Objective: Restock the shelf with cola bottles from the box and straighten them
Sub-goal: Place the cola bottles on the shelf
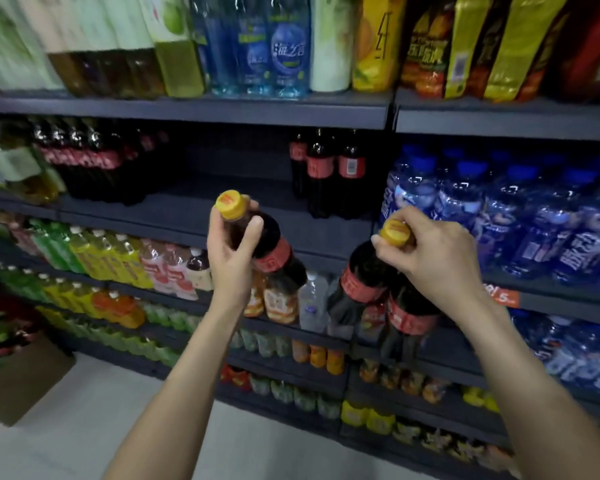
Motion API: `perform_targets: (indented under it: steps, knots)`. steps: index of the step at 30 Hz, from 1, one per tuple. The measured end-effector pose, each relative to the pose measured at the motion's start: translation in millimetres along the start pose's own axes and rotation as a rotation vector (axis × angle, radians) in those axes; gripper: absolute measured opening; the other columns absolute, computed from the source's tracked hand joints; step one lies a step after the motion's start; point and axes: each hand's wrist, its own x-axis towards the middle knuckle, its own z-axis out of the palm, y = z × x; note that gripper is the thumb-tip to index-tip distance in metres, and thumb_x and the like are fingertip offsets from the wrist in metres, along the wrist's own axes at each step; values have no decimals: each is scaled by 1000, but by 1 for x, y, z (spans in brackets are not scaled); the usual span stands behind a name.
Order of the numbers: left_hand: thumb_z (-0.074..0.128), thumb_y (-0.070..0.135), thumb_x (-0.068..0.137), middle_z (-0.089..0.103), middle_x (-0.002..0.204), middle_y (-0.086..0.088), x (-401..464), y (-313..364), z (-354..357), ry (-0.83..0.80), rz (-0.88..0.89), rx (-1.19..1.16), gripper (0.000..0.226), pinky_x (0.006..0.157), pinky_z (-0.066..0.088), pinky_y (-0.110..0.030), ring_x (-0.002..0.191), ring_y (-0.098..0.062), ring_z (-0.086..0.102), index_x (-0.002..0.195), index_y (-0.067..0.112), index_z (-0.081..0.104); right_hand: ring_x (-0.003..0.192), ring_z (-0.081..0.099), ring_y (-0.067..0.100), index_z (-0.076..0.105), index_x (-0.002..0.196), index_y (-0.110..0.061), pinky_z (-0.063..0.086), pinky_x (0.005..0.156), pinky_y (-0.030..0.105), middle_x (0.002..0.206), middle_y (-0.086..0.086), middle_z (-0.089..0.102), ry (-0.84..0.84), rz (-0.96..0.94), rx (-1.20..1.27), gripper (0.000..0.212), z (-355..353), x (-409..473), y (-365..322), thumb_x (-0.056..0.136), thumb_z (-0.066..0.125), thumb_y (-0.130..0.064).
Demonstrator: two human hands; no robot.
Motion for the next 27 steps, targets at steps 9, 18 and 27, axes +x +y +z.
perform_targets:
  steps: [9,18,27]
  knots:
    - [63,27,90,61,110,-11,143,-100,25,-78,90,142,28,100,44,-35,107,-23,57,112,10,58,50,47,12,58,83,-21,30,52,25,51,-11,49,99,143,-67,39,55,89,-8,76,50,-59]
    - [74,40,77,47,136,-15,202,-177,29,-286,17,341,82,108,37,-37,128,-24,44,142,11,33,53,54,16,59,84,-19,39,54,29,54,-8,54,140,201,-144,36,94,119,-19,77,57,-54]
    - [78,20,76,39,140,-13,166,-240,1,-393,6,577,114,82,53,-52,105,-35,57,145,43,-11,52,52,14,61,87,-16,35,56,26,55,-11,51,103,217,-154,29,106,119,-26,81,66,-43]
